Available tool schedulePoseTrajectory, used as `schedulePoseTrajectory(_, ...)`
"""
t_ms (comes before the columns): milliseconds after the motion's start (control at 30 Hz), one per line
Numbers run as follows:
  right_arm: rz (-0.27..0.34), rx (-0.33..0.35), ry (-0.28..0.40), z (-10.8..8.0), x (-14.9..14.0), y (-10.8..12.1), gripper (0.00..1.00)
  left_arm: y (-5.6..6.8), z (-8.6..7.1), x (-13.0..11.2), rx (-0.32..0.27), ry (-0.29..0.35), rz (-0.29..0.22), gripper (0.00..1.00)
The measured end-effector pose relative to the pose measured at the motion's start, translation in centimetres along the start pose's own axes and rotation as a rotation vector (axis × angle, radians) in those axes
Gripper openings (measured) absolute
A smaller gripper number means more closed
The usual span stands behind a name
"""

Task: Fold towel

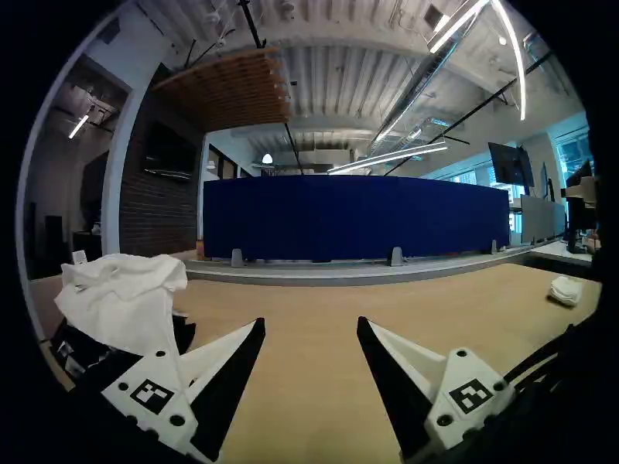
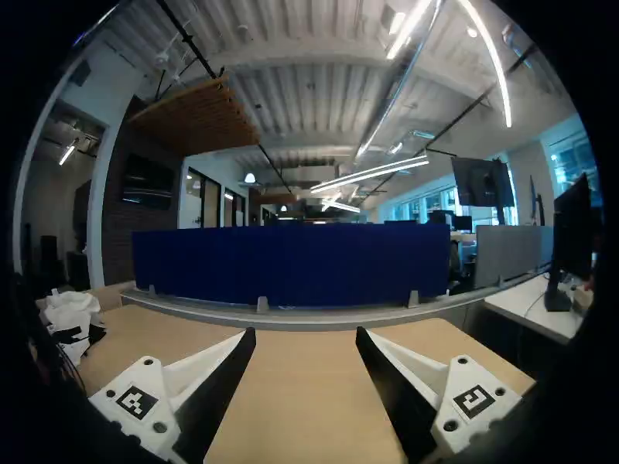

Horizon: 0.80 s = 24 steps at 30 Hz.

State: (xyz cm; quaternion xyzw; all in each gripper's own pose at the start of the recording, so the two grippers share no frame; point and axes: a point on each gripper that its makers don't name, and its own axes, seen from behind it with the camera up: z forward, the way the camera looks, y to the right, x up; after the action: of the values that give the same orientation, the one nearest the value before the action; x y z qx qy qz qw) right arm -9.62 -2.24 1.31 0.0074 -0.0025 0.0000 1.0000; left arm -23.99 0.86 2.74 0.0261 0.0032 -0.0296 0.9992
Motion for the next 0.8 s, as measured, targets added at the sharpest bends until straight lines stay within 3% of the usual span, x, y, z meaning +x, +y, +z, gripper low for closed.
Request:
schedulePoseTrajectory(367, -0.043, -0.016, 0.024, 0.1, -1.7, 1.3, 1.0, 0.1, 0.0, 0.0, -0.002, 0.0, 0.0, 0.88)
schedulePoseTrajectory(800, -0.045, -0.039, -0.007, 0.4, -8.5, 3.3, 1.0, 0.1, -0.2, 0.1, -0.002, 0.0, 0.001, 0.87)
